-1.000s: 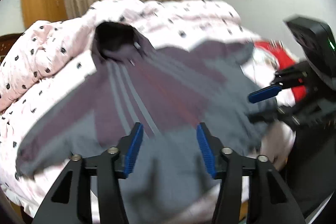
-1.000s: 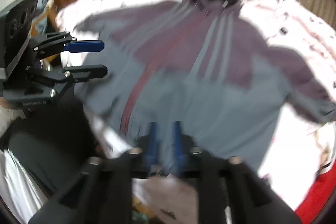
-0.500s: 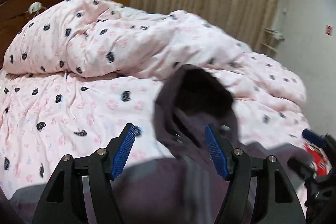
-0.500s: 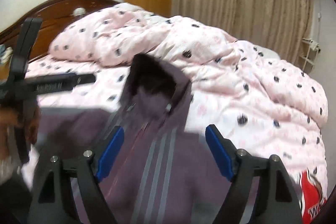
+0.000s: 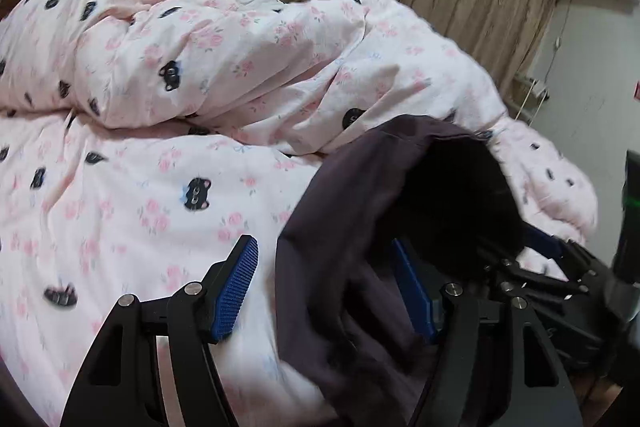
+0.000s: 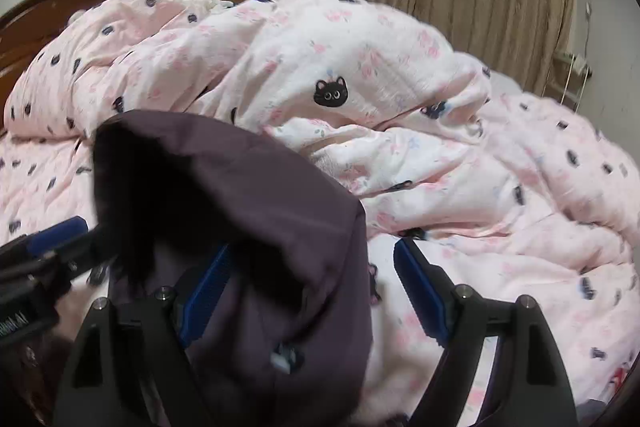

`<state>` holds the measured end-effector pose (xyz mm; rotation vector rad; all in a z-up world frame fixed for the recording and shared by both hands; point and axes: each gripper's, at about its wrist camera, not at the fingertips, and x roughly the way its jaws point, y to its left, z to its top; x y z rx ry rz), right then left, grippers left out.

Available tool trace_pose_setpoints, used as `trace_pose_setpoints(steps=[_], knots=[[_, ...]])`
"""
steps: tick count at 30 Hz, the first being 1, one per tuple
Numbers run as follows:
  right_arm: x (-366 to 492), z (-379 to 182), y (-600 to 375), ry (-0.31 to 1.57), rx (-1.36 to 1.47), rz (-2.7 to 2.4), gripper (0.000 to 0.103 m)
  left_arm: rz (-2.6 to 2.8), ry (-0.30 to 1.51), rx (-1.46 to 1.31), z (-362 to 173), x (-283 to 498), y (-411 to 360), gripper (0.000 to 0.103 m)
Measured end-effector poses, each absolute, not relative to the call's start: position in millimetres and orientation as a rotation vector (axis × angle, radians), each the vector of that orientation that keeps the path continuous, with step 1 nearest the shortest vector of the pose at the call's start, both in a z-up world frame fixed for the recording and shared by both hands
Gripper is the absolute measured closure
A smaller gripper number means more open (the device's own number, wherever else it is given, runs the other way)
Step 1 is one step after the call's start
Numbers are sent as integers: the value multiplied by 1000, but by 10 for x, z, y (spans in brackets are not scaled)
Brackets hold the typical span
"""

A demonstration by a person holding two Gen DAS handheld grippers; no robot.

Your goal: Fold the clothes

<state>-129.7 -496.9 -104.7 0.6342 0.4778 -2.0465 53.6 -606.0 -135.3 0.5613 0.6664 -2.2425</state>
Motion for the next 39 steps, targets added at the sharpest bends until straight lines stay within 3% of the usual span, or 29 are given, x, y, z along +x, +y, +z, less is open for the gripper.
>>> trace_pose_setpoints(steps=[8, 14, 20, 21, 24, 31, 39], knots=[[-1538, -1223, -5221, 481, 674, -2027, 18, -2183, 622, 711, -1618, 214, -6263, 40], [-1583, -1187, -5225, 524, 561, -2232, 17, -2019, 416, 686, -1611, 163, -6266, 40], [-1818, -792, -4705, 266, 428, -2401, 13, -1941, 142, 427, -1285, 423, -6056, 34], [-1808, -745, -4633, 250, 395, -2404, 12, -1928, 106, 399, -1246, 441, -6010, 29], [-1763, -737, -4560, 285, 342, -2416, 8, -1888, -17, 345, -1210, 406, -5872, 28], [-1979, -1111, -4661, 413, 616, -2284, 7, -1884, 136, 615, -1551, 321, -6167, 28], [-1744, -1254, -4617, 670, 577, -2196, 7, -1985, 184, 787, -1573, 324, -6071, 28]])
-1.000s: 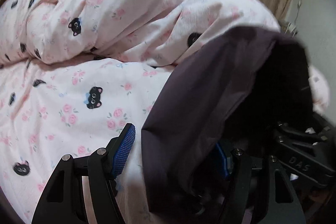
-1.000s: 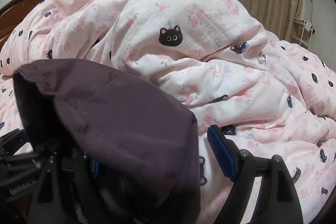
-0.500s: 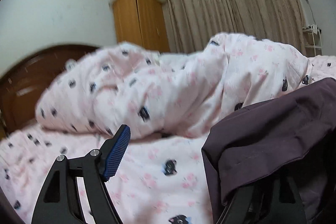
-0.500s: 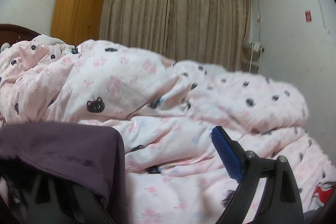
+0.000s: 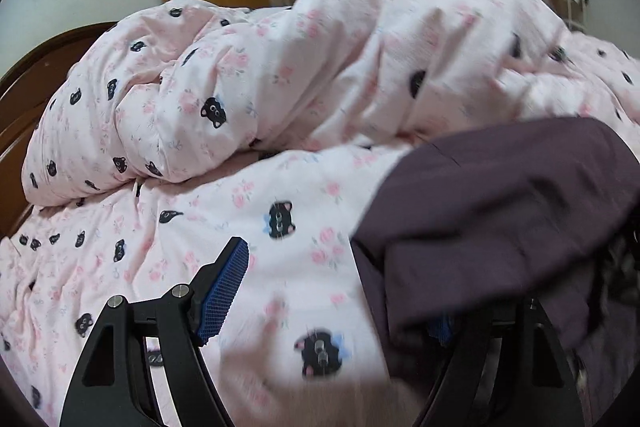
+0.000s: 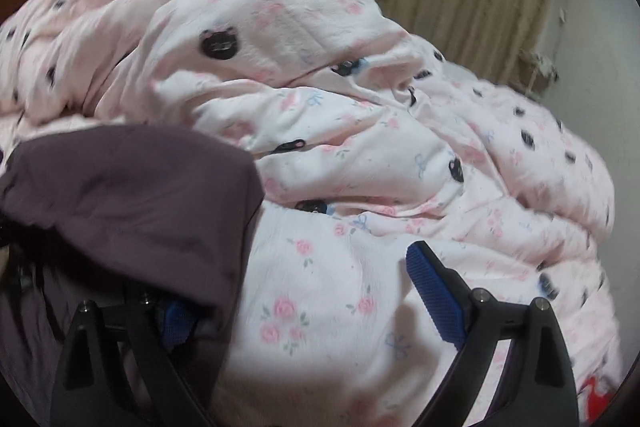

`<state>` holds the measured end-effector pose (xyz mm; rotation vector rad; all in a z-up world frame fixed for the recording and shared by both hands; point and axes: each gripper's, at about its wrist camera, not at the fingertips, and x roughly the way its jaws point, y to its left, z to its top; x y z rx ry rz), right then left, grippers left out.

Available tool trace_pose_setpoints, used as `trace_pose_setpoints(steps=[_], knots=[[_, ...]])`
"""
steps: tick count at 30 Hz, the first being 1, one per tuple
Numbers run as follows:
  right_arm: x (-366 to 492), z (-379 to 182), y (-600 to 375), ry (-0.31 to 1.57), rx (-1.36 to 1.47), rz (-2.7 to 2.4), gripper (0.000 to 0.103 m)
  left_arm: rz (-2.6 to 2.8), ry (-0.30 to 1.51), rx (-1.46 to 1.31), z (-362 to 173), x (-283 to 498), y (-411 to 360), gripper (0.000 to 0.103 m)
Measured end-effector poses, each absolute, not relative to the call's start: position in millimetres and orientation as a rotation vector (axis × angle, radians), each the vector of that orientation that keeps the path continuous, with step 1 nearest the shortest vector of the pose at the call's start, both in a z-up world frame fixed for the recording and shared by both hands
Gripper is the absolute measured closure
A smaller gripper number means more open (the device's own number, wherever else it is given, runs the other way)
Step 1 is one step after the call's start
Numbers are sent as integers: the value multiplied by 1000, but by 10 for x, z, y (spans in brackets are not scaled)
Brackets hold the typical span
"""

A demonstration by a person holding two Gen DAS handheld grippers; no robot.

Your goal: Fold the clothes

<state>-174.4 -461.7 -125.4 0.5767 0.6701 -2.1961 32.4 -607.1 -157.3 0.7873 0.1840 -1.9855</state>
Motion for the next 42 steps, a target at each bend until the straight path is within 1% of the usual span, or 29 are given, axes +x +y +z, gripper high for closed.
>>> trace_pose_setpoints(steps=[4, 6, 7, 8, 11, 15, 19, 22, 24, 27, 29, 30, 32, 34, 36, 37, 38, 39, 42], knots=[[-1705, -1226, -4644, 781, 516, -2216, 7, -1947, 90, 886, -1502, 410, -5952, 28], [-1746, -1217, -4653, 797, 548, -2207, 7, -1927, 69, 895, -1468, 518, -5957, 27], [-1763, -1218, -4661, 810, 566, -2197, 7, -1932, 94, 900, -1467, 565, -5995, 24], [-1775, -1222, -4670, 829, 582, -2184, 7, -1949, 161, 919, -1475, 615, -6052, 24], [-1759, -1203, -4668, 874, 576, -2162, 7, -2009, 288, 960, -1453, 672, -6116, 24], [-1709, -978, -4564, 805, 566, -2070, 7, -2223, 463, 905, -1239, 757, -6102, 24], [-1528, -722, -4472, 731, 531, -1930, 7, -2243, 503, 826, -1073, 870, -6142, 24], [-1308, -612, -4471, 701, 495, -1846, 8, -2151, 553, 703, -1013, 1070, -6283, 24], [-1158, -536, -4422, 605, 496, -1745, 7, -2082, 588, 658, -1041, 1196, -6386, 24], [-955, -581, -4417, 449, 594, -1466, 8, -2046, 589, 680, -1177, 1235, -6516, 24], [-818, -716, -4496, 423, 639, -1367, 10, -2056, 605, 736, -1323, 1186, -6581, 24], [-740, -794, -4571, 449, 641, -1359, 13, -2068, 610, 750, -1363, 1155, -6589, 24], [-587, -949, -4757, 516, 646, -1343, 35, -2095, 613, 778, -1430, 1077, -6597, 24], [-477, -1074, -4942, 562, 661, -1315, 47, -2118, 589, 788, -1431, 982, -6575, 24], [-376, -1166, -5094, 611, 641, -1310, 47, -2140, 572, 781, -1403, 925, -6568, 24], [-345, -1188, -5152, 629, 622, -1324, 50, -2150, 570, 775, -1388, 907, -6575, 24], [-320, -1203, -5214, 644, 603, -1341, 55, -2160, 568, 769, -1372, 889, -6583, 24], [-305, -1205, -5259, 647, 588, -1354, 56, -2164, 573, 765, -1365, 882, -6600, 24], [-293, -1190, -5369, 636, 555, -1391, 56, -2171, 637, 750, -1386, 880, -6710, 24]])
